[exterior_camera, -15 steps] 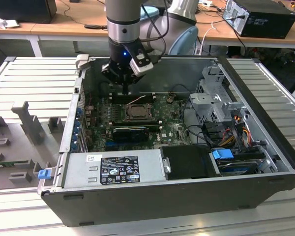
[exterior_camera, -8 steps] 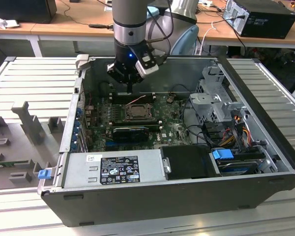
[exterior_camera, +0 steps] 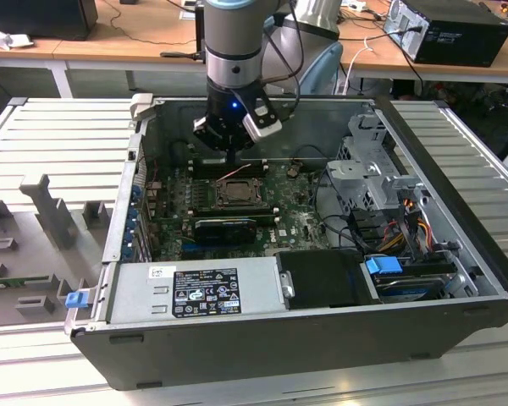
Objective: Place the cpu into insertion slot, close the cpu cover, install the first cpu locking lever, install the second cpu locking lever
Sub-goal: 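Install the first cpu locking lever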
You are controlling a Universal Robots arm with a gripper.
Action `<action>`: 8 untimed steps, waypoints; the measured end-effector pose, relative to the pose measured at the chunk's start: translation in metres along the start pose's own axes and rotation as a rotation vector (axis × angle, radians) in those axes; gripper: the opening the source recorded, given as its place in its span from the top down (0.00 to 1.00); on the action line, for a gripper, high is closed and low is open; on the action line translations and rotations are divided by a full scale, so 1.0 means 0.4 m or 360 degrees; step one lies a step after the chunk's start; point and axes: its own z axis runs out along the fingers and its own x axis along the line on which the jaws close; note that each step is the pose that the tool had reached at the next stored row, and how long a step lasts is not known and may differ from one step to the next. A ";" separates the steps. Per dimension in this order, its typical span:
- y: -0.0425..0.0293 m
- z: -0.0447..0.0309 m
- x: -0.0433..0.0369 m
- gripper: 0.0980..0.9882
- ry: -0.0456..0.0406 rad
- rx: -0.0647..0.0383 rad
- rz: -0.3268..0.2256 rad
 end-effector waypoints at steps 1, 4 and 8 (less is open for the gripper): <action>0.000 0.000 0.000 0.99 0.0000 0.0000 -0.0001; 0.000 0.002 -0.001 0.99 0.0000 -0.0001 -0.0001; 0.000 0.004 -0.001 0.99 0.0000 -0.0001 -0.0001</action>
